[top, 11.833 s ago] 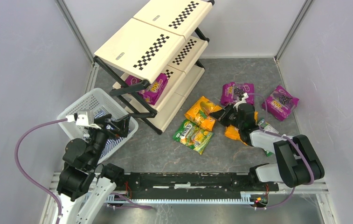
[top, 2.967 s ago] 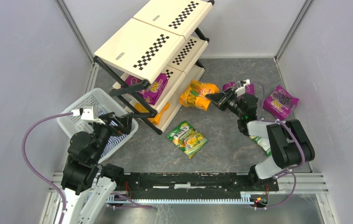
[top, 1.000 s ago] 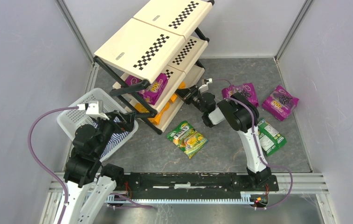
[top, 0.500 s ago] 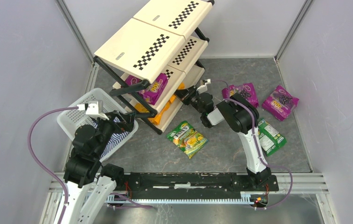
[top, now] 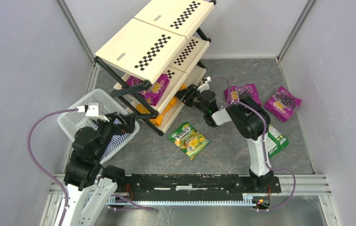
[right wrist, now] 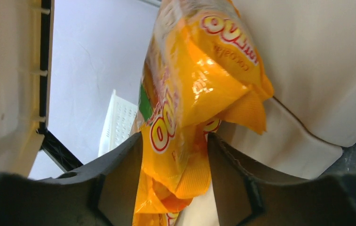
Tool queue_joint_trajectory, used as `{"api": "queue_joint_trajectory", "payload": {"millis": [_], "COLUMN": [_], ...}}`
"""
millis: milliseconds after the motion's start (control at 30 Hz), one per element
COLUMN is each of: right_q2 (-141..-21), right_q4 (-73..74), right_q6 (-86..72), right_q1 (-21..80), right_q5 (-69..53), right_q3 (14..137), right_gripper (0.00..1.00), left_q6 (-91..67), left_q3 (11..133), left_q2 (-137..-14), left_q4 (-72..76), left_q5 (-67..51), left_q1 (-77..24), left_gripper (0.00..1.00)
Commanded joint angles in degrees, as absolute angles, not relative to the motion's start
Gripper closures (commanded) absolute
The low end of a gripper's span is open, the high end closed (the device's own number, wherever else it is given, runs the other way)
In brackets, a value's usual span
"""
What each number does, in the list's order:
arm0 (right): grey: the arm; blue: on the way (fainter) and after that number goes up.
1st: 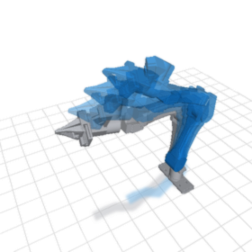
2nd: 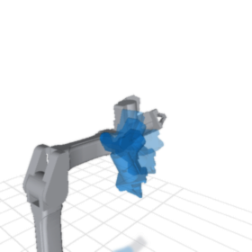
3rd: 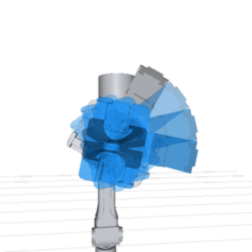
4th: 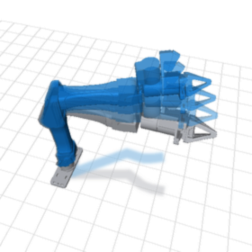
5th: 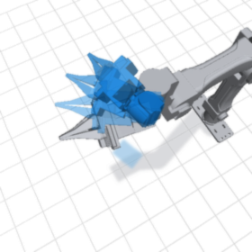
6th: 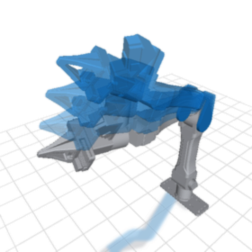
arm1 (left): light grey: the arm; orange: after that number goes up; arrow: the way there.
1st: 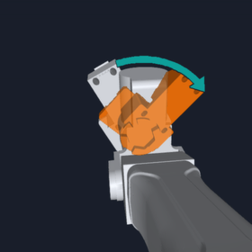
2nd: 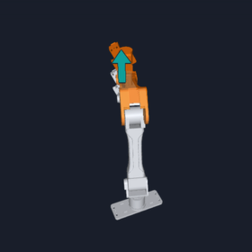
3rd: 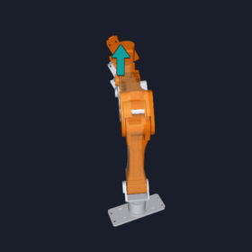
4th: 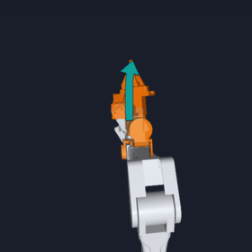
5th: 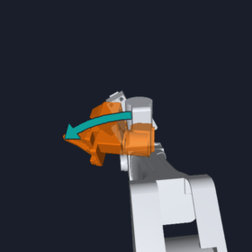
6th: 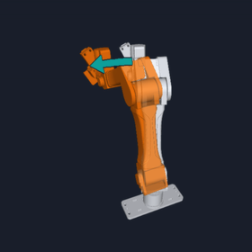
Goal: Place and organize the candy bags onto the shelf
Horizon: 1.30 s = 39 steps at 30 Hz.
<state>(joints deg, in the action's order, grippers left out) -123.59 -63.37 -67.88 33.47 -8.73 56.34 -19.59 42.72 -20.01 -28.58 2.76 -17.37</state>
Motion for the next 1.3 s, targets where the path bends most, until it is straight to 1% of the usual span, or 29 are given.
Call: {"api": "queue_joint_trajectory", "payload": {"millis": [0,167,267,400,500,667,767,833,1000,1067,1167,1267], "right_q2": [-115.85,-106.1,-98.98,-89.33,-81.5,-67.96,-63.15,-62.37,-64.95,-67.53,-73.82,-80.42], "right_q4": [-53.14,-49.57,-43.69,-34.22,-22.05,-11.07,-5.26,-3.01,0.69,2.9,7.26,13.26], "right_q6": [-59.83,-53.64,-47.34,-36.78,-27.6,-19.88,-15.8,-15.6,-16.19,-14.99,-12.5,-9.55], "right_q1": [33.59,31.89,30.64,28.67,28.47,26.45,25.04,22.56,18.42,18.44,18.47,19.64], "right_q5": [-12.84,-16.4,-16.05,-16.95,-12.47,-6.11,1.71,3.41,6.89,8.54,10.82,16.68], "right_q3": [55.5,45.9,39.68,34.81,32.32,29.12,30.84,31.98,36.35,38.96,45.35,52.94], "right_gripper": [0.37,0.28,0.22,0.22,0.2,0.14,0.06,0.04,0.06,0.08,0.13,0.14], "left_q6": [-16.22,-16.22,-16.17,-16.27,-16.17,-16.26,-16.26,-16.26,-16.11,-16.09,-16.12,-16.04], "left_q3": [42.98,42.98,42.95,42.98,42.92,42.86,42.72,42.73,42.72,42.71,42.72,42.63], "left_q2": [-19.08,-18.2,-17.57,-16.96,-16.13,-14.72,-14.21,-13.88,-13.8,-13.71,-13.43,-13.1], "left_q4": [-26.78,-26.75,-26.78,-26.76,-26.8,-26.55,-26.55,-26.57,-26.48,-26.46,-26.41,-26.3], "left_q5": [2.19,2.1,2.15,2.17,2.03,2.73,2.82,2.61,1.45,1.11,0.93,0.88], "left_q1": [-17.04,-17.03,-17.05,-17.05,-17.05,-17.05,-16.96,-16.96,-16.96,-16.96,-16.96,-16.96], "left_gripper": [0.0,0.0,0.0,0.0,0.0,0.0,0.0,0.0,0.0,0.0,0.0,0.0]}}
